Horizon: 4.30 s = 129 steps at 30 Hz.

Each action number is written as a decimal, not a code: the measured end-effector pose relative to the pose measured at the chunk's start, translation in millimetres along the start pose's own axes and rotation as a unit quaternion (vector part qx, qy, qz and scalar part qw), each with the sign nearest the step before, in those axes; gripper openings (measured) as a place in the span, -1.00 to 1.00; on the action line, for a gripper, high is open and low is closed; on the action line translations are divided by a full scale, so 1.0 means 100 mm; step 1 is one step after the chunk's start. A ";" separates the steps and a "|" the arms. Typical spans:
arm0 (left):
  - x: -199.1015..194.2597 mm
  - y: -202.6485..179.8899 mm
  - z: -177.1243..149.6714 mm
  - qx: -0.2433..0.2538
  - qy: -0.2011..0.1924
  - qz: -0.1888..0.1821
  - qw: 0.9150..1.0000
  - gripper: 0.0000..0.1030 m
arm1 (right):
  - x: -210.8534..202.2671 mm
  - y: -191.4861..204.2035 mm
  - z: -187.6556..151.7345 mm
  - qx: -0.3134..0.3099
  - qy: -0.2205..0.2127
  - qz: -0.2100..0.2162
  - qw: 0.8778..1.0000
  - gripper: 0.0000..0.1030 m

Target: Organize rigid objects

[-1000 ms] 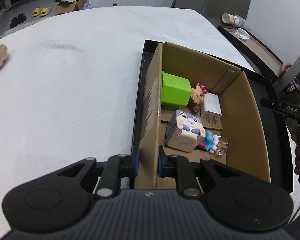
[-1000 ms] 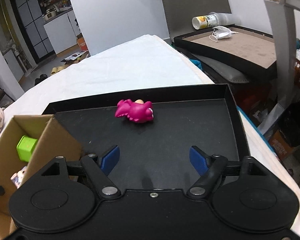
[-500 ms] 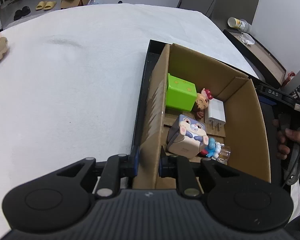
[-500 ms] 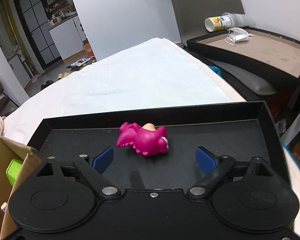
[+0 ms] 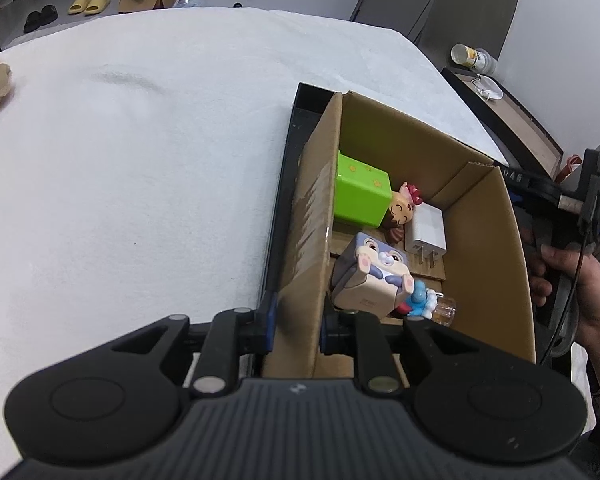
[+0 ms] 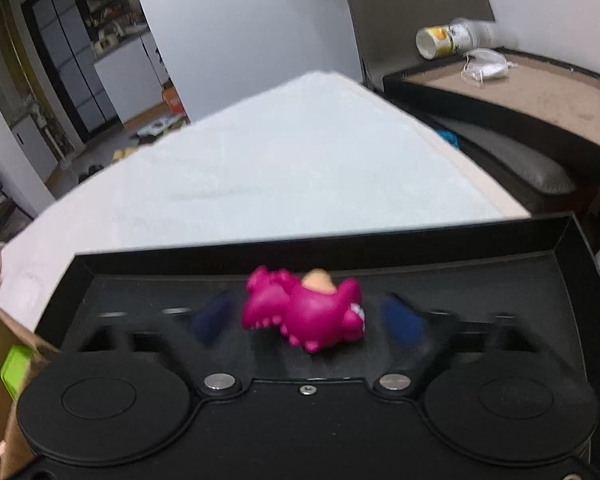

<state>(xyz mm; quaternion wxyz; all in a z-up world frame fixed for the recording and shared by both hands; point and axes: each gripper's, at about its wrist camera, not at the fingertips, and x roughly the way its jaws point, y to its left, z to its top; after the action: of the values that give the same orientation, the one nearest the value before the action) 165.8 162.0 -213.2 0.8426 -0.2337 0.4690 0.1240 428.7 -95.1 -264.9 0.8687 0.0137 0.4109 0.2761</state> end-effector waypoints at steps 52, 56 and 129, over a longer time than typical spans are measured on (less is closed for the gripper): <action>-0.12 0.05 -0.02 0.001 -0.011 -0.060 0.998 -0.60 | -1.53 1.47 0.02 -0.093 0.023 0.020 0.995 0.24; -0.12 0.04 -0.03 0.008 -0.013 -0.059 0.998 -0.60 | -1.46 1.60 -0.03 -0.087 0.039 0.022 0.995 0.24; -0.55 -0.44 0.08 0.056 0.016 -0.001 0.998 -0.51 | -2.45 0.38 -0.51 0.074 0.030 -0.015 0.997 1.00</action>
<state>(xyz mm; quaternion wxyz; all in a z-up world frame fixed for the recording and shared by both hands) 161.4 128.5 -151.0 0.8469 -0.1890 0.4882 0.0932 248.9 -193.7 -116.1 0.8567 0.0634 0.4559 0.2327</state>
